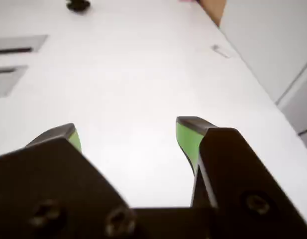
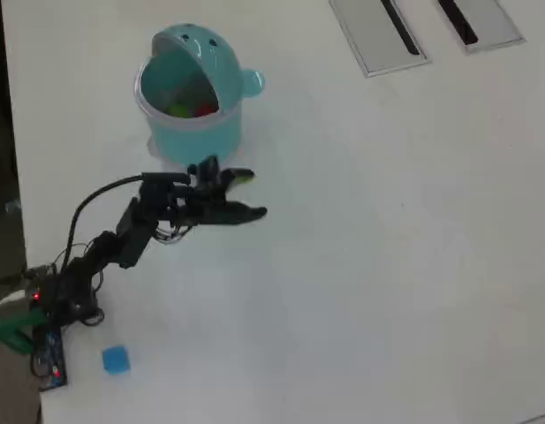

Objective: Grasp RGB lego blocks and put them in the bin one by one.

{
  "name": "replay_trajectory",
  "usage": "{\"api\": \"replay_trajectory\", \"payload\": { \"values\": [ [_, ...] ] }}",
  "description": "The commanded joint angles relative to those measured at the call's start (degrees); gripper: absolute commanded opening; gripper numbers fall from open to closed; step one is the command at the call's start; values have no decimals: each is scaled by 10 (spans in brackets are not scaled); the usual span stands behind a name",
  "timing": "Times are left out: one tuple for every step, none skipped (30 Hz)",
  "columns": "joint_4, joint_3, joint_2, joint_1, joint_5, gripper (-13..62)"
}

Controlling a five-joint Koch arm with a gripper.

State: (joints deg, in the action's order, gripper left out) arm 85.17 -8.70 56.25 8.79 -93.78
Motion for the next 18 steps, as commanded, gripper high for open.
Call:
{"api": "replay_trajectory", "payload": {
  "values": [
    [5, -30, 2, 48, -105, 362],
    [12, -30, -4, 73, -153, 357],
    [14, -30, -13, 98, -182, 351],
    [25, -30, -21, 126, -214, 347],
    [47, -30, -24, 149, -240, 344],
    [56, -29, -26, 167, -246, 337],
    [57, -28, -30, 184, -246, 329],
    [59, -25, -33, 199, -245, 329],
    [64, -25, -35, 212, -245, 329],
    [62, -26, -36, 215, -244, 330],
    [54, -31, -40, 219, -243, 335],
    [42, -31, -41, 223, -242, 335],
    [23, -31, -41, 223, -246, 337],
    [18, -31, -40, 228, -243, 334],
    [23, -31, -33, 232, -233, 333],
    [27, -31, -28, 236, -196, 333],
    [40, -31, -20, 246, -132, 333],
    [47, -31, -11, 255, -68, 334]
  ]
}}
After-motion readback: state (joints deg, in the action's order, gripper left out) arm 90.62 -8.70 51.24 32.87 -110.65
